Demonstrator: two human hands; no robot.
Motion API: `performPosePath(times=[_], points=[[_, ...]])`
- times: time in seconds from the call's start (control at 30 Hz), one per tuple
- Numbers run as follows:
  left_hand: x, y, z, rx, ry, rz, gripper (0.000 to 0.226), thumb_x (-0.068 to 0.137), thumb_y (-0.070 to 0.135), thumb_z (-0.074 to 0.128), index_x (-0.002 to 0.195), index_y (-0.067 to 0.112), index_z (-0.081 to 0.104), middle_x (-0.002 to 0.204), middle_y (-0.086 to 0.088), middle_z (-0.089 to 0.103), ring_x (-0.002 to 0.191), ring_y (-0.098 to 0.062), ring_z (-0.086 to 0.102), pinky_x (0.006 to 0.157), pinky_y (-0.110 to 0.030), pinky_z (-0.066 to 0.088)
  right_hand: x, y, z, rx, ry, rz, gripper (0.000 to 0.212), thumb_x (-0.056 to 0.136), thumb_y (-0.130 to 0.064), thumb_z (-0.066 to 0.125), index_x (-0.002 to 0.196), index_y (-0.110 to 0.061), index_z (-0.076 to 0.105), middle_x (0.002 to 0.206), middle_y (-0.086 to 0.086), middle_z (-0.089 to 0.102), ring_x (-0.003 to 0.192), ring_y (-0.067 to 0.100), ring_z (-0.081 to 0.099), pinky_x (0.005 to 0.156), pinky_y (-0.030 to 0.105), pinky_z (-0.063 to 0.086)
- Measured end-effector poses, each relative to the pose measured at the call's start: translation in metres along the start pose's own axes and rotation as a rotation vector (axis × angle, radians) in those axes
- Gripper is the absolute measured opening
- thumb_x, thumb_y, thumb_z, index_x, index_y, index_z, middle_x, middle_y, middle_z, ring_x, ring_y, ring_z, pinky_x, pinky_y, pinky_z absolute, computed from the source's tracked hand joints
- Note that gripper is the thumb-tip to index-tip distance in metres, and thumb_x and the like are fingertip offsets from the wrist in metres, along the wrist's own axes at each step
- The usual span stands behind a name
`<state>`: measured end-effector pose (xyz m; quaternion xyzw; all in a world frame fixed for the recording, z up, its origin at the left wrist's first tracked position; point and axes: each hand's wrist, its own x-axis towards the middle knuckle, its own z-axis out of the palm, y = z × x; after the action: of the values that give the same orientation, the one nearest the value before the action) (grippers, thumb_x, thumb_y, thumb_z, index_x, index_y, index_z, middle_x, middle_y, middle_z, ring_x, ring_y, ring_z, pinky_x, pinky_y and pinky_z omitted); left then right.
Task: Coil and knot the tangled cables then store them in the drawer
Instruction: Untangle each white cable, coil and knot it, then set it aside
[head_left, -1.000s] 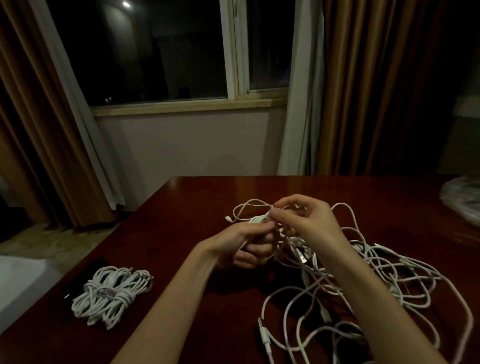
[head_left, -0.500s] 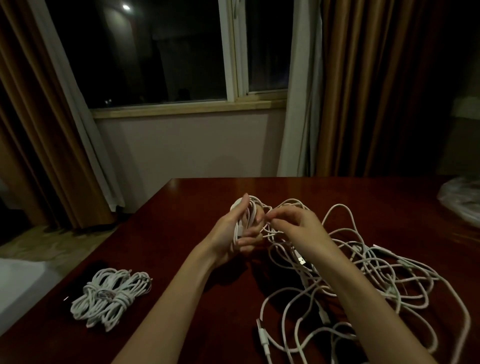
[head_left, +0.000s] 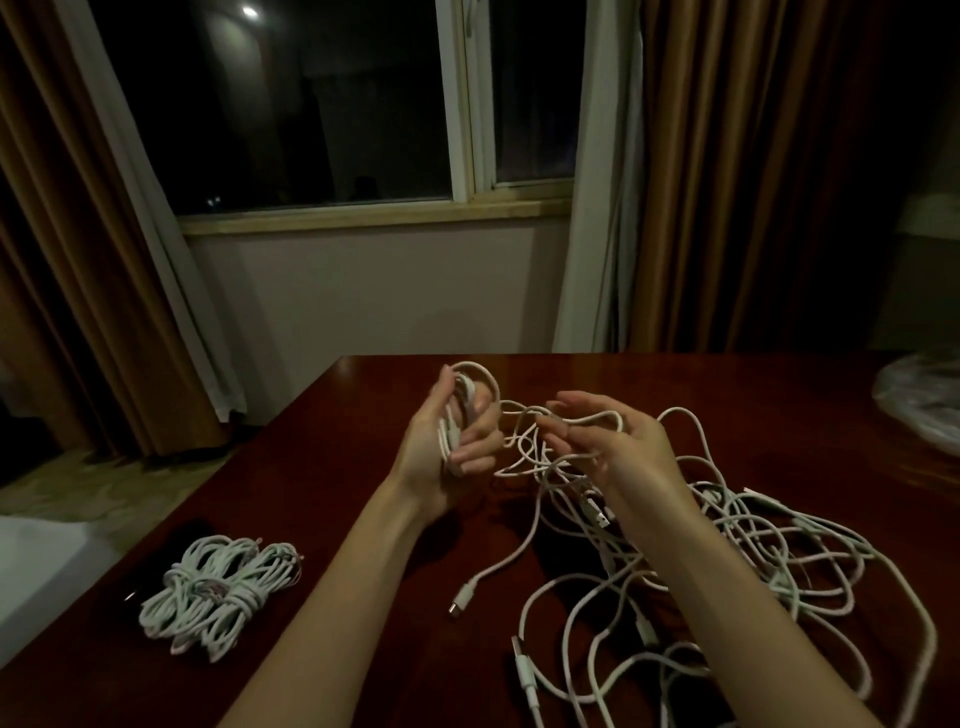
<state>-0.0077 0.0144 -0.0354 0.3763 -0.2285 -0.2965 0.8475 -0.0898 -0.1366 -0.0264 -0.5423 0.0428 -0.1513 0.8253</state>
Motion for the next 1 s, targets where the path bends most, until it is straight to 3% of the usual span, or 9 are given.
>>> performPosePath(times=[0.1,0.23,0.33,0.37,0.43,0.57,0.63,0.77,1.0], points=[[0.001,0.003,-0.007,-0.017,0.17,0.11,0.055,0.103,0.049,0.024,0.07,0.012,0.049,0.048,0.004,0.033,0.031,-0.002,0.027,0.028,-0.013,0.026,0.001,-0.003,-0.004,-0.202,0.018,-0.023,0.028,0.091,0.01,0.049,0.09,-0.009,0.069,0.099,0.014,0.07,0.077,0.016,0.071,0.067,0.024,0.057],[0.0,0.002,-0.006,0.007,0.178,0.057,0.054,0.103,0.05,0.024,0.076,0.01,0.047,0.049,0.004,0.032,0.031,-0.002,0.028,0.029,-0.013,0.026,0.0,0.001,-0.006,-0.741,0.075,-0.172,0.015,0.094,-0.015,0.056,0.1,-0.021,0.068,0.109,0.003,0.066,0.084,0.014,0.065,0.072,0.028,0.056],[-0.001,-0.001,0.002,0.062,0.094,-0.003,0.051,0.102,0.049,0.024,0.073,0.012,0.043,0.046,0.004,0.03,0.03,-0.002,0.027,0.029,-0.012,0.024,-0.003,0.008,-0.003,-1.086,0.055,-0.395,0.028,0.094,-0.024,0.058,0.122,-0.027,0.059,0.135,-0.011,0.047,0.12,0.004,0.048,0.101,0.022,0.038],[-0.001,-0.003,0.005,0.087,0.07,-0.02,0.05,0.101,0.049,0.023,0.073,0.012,0.042,0.045,0.004,0.031,0.029,-0.002,0.027,0.029,-0.012,0.024,-0.004,0.01,0.0,-1.063,0.005,-0.431,0.032,0.095,-0.025,0.056,0.127,-0.028,0.056,0.138,-0.014,0.044,0.132,0.004,0.038,0.109,0.026,0.031],[-0.002,-0.006,0.008,0.135,0.028,-0.062,0.052,0.101,0.05,0.022,0.071,0.012,0.043,0.044,0.004,0.032,0.028,-0.001,0.029,0.029,-0.012,0.026,-0.006,0.013,0.008,-0.877,-0.133,-0.364,0.035,0.099,-0.028,0.048,0.134,-0.03,0.05,0.134,-0.017,0.049,0.13,-0.001,0.04,0.106,0.021,0.035],[-0.003,-0.007,0.008,0.167,-0.118,-0.158,0.055,0.098,0.052,0.028,0.065,0.014,0.05,0.043,0.005,0.037,0.029,-0.001,0.033,0.03,-0.012,0.032,-0.003,0.019,0.014,-0.51,-0.243,-0.162,0.03,0.104,-0.024,0.036,0.129,-0.022,0.053,0.112,-0.017,0.058,0.098,-0.017,0.055,0.071,0.002,0.044],[-0.005,-0.006,0.009,0.184,-0.168,-0.193,0.055,0.097,0.053,0.029,0.065,0.014,0.051,0.044,0.005,0.039,0.031,-0.001,0.034,0.031,-0.012,0.033,0.0,0.021,0.013,-0.512,-0.221,-0.156,0.024,0.103,-0.022,0.037,0.117,-0.023,0.057,0.107,-0.015,0.059,0.094,-0.015,0.056,0.073,0.004,0.044],[-0.009,-0.003,0.017,0.367,-0.076,-0.218,0.058,0.094,0.054,0.026,0.059,0.013,0.047,0.043,0.003,0.036,0.033,-0.005,0.034,0.036,-0.015,0.033,0.004,0.028,0.008,-0.64,-0.116,-0.216,0.021,0.1,-0.03,0.045,0.104,-0.018,0.063,0.106,0.0,0.061,0.098,0.008,0.059,0.078,0.021,0.043],[-0.009,-0.012,0.027,0.702,0.148,-0.117,0.065,0.1,0.053,0.022,0.083,0.005,0.063,0.061,-0.008,0.061,0.054,-0.016,0.061,0.057,-0.024,0.051,0.002,0.016,0.003,-0.571,0.106,-0.439,0.007,0.092,-0.024,0.062,0.088,-0.02,0.066,0.078,-0.005,0.066,0.071,0.003,0.062,0.062,0.016,0.048]])
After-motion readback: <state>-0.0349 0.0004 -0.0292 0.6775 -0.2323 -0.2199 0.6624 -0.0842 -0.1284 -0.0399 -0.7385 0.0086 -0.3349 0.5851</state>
